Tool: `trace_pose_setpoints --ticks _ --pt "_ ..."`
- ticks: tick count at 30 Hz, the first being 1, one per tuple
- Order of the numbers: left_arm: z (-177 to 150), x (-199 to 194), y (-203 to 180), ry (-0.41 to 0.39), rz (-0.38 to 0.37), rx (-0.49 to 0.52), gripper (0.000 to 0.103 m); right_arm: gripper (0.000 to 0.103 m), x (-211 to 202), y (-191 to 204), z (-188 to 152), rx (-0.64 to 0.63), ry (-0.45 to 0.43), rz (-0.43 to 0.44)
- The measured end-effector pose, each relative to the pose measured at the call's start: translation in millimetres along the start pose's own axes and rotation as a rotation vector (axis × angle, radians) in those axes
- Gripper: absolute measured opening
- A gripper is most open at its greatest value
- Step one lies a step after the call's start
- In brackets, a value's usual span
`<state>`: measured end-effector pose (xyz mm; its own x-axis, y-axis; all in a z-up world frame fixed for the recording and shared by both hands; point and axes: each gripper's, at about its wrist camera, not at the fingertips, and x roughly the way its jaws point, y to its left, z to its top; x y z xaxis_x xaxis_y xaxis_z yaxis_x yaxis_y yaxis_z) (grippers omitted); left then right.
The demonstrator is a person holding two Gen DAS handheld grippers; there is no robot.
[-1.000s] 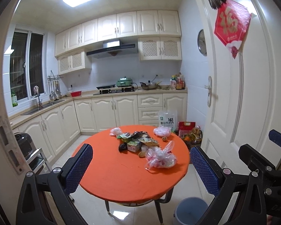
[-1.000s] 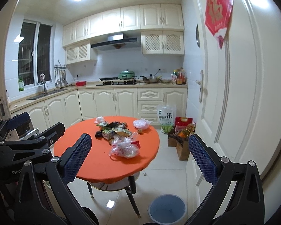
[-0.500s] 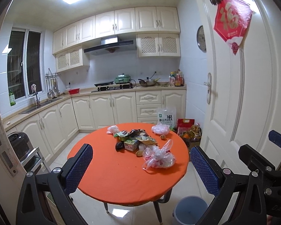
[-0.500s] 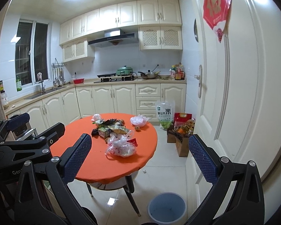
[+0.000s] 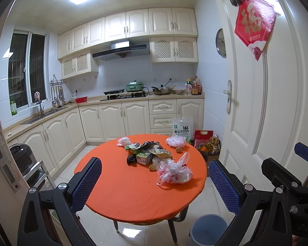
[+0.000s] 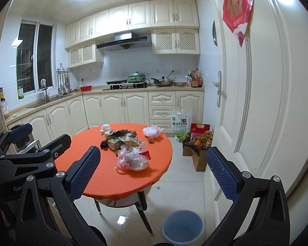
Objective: Collect trash
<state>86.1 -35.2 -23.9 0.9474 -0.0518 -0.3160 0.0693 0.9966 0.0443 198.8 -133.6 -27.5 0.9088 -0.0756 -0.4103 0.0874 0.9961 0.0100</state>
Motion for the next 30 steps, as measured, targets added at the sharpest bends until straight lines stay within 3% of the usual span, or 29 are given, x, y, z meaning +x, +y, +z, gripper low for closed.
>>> trace_pose_setpoints --ticks 30 --pt "-3.8 -6.5 -2.5 0.003 -0.002 -0.002 0.102 0.103 -2.6 -0.5 -4.5 0.002 0.004 -0.002"
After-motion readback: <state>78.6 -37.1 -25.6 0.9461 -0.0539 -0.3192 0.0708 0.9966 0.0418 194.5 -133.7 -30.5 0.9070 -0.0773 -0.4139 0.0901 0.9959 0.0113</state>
